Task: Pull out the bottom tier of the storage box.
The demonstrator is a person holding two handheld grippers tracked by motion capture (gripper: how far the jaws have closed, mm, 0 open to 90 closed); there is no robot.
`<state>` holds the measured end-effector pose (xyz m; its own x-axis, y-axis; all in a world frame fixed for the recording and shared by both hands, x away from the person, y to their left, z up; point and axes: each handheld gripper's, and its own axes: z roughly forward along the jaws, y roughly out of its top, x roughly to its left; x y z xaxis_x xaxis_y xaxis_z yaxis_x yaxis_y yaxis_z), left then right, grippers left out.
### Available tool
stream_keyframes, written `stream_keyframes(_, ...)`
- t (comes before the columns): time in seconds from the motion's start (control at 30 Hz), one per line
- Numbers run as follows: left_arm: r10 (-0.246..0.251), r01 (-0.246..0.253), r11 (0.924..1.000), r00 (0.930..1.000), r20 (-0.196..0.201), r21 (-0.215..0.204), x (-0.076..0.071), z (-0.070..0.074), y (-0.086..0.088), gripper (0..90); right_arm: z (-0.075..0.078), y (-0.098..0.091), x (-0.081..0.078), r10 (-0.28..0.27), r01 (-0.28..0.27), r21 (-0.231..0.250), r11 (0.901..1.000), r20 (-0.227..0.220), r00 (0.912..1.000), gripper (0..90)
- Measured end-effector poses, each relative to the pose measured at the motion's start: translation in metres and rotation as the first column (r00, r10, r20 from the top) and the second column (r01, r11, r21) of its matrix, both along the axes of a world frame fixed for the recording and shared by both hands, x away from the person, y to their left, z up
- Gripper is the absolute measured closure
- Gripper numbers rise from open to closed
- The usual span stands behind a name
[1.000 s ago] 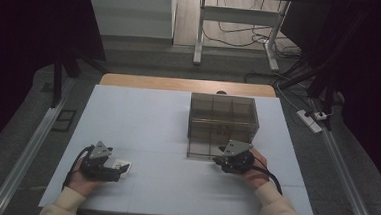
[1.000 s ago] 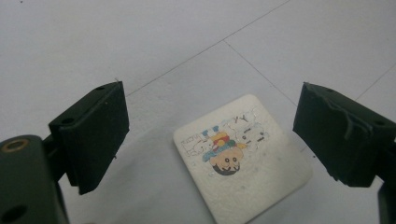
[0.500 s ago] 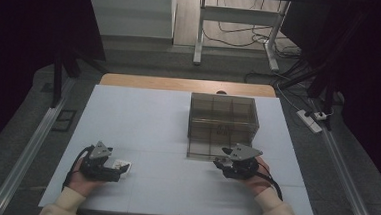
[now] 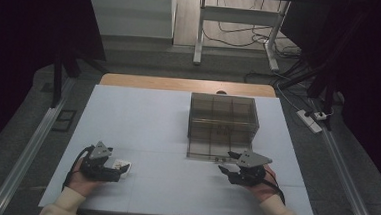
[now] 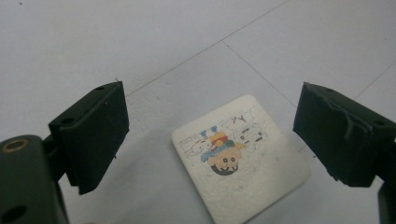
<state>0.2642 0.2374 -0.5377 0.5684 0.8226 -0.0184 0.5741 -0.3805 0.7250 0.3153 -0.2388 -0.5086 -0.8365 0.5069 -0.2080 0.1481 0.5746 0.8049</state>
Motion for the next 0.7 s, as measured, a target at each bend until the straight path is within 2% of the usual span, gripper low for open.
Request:
stream_keyframes(0.4, -0.006, 0.006, 1.0, 1.0, 0.002, 0.004, 0.001, 0.001, -0.002, 10.4, -0.003, -0.013, -0.011, -0.016, 0.016, 0.017, 0.9997, -0.006, 0.9999, 38.5)
stream_keyframes(0.7, -0.007, 0.007, 1.0, 1.0, 0.001, -0.004, 0.001, 0.001, -0.001, 10.3, -0.005, -0.02, -0.013, -0.028, 0.028, 0.017, 0.9995, -0.007, 0.9996, 38.1)
